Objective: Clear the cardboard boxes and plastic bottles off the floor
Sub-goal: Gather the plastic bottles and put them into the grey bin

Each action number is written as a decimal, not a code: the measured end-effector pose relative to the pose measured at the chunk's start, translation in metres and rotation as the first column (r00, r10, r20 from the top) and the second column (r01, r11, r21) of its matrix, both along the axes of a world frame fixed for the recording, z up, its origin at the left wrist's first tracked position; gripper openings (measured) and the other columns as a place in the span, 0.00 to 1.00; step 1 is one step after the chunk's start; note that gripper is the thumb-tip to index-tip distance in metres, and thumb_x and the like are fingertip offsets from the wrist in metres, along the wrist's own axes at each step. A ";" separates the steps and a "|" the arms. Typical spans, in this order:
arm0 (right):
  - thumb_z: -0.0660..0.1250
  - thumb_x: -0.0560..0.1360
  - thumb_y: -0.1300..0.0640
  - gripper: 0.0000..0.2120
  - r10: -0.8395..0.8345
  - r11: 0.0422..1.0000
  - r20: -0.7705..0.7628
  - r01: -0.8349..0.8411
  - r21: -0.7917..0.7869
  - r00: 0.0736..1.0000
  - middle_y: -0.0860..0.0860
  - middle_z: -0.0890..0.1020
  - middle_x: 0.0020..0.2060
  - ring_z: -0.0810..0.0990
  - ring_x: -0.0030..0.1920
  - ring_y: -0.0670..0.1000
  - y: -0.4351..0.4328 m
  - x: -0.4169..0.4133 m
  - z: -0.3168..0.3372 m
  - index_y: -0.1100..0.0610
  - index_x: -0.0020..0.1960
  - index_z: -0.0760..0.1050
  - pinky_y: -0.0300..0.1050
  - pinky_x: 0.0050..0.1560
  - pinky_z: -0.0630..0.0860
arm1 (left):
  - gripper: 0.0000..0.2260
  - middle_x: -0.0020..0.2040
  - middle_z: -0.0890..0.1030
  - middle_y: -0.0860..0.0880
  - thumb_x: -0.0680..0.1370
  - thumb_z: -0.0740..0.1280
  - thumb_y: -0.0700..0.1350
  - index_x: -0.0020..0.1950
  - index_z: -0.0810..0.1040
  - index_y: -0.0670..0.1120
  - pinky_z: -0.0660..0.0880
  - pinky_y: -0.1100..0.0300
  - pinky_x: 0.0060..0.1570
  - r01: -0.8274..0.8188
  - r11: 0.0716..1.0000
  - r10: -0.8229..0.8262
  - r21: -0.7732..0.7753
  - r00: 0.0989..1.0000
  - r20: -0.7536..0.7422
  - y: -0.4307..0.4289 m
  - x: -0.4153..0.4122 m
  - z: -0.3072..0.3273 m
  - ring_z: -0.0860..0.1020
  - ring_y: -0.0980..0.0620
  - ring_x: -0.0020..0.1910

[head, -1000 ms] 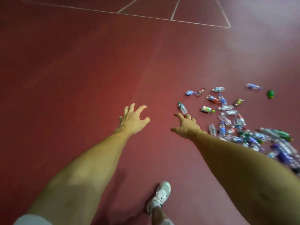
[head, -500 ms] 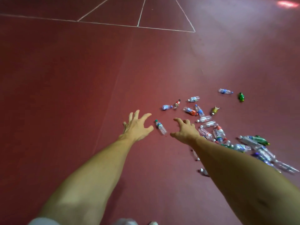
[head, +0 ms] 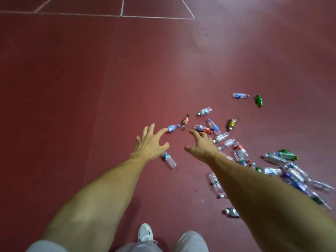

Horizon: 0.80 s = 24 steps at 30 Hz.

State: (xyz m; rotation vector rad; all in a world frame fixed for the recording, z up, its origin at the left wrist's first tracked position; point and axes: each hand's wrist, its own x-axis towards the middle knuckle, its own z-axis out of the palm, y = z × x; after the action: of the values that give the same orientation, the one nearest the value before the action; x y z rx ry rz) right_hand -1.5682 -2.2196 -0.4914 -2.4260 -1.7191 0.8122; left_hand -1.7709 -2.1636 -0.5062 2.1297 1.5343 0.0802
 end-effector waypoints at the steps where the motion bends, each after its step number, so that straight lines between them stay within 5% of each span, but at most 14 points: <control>1: 0.67 0.75 0.44 0.35 -0.016 1.000 -0.007 0.016 -0.004 1.000 0.55 0.63 0.74 0.63 0.71 0.61 0.012 0.007 -0.004 0.42 0.78 0.57 0.61 0.67 0.68 | 0.28 0.82 0.49 0.46 0.78 0.64 0.56 0.77 0.59 0.64 0.54 0.35 0.74 0.042 0.999 -0.042 0.005 0.999 -0.014 0.015 0.010 -0.003 0.47 0.43 0.80; 14: 0.67 0.75 0.40 0.38 0.047 0.988 -0.008 -0.047 -0.149 0.999 0.54 0.58 0.77 0.58 0.75 0.60 0.188 0.129 -0.080 0.41 0.79 0.53 0.64 0.70 0.63 | 0.29 0.82 0.45 0.46 0.78 0.64 0.57 0.78 0.58 0.65 0.52 0.33 0.74 0.026 0.994 -0.040 -0.110 0.991 -0.126 0.180 0.128 -0.058 0.44 0.42 0.80; 24: 0.65 0.76 0.37 0.38 0.154 0.952 0.016 -0.144 -0.268 0.988 0.54 0.55 0.78 0.56 0.75 0.61 0.237 0.157 -0.250 0.40 0.80 0.50 0.64 0.69 0.62 | 0.30 0.82 0.45 0.49 0.77 0.65 0.59 0.77 0.58 0.66 0.55 0.36 0.74 -0.079 0.979 0.059 -0.187 0.992 -0.110 0.241 0.173 -0.218 0.44 0.45 0.80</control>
State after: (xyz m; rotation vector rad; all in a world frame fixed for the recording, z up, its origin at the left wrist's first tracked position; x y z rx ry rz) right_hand -1.4115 -1.9824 -0.7409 -2.5104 -1.9407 1.0899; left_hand -1.5977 -1.9226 -0.7245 1.9563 1.6069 -0.1514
